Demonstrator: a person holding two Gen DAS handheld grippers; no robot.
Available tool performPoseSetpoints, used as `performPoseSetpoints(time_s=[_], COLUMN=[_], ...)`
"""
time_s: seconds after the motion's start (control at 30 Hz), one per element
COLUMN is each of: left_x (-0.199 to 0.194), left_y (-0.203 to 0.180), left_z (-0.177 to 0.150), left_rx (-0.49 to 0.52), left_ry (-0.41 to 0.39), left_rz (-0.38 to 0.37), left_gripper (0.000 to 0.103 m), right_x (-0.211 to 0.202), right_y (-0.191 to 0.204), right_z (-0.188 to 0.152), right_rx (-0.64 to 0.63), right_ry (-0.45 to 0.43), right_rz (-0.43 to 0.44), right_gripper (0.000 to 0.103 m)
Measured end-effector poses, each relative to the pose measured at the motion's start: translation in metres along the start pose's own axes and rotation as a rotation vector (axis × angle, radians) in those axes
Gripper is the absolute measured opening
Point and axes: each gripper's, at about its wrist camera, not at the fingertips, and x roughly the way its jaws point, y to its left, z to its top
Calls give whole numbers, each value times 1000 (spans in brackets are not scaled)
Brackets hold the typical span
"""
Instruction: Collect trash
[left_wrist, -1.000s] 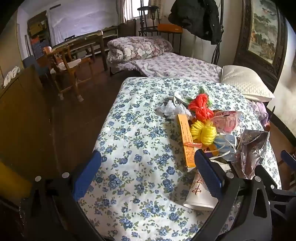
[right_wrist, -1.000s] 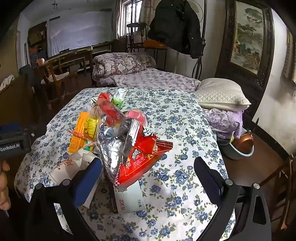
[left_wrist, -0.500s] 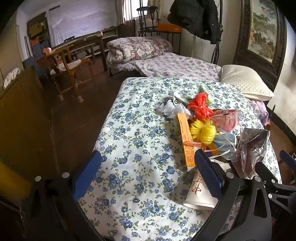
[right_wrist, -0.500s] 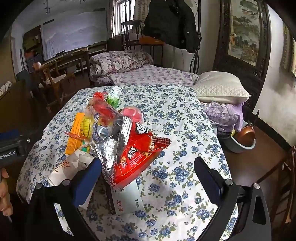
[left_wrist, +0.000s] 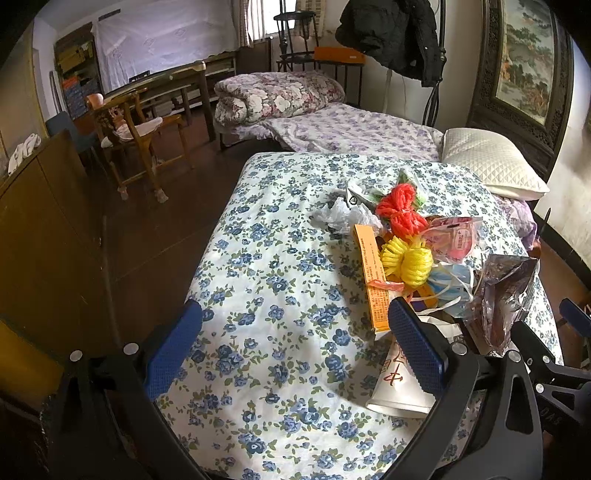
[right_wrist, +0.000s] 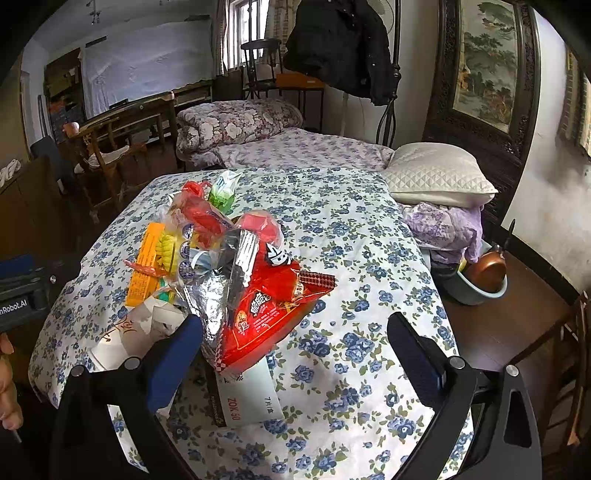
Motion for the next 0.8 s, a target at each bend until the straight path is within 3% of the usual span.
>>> performPoseSetpoints(time_s=[0.8], left_x=[1], left_y=[1], left_z=[0], left_rx=[-4], left_ry=[3], left_rz=[2], left_gripper=[96], right_x=[3], right_y=[-3], right_z=[0], right_rx=[0], right_ry=[7], right_rz=[-6], right_gripper=[97])
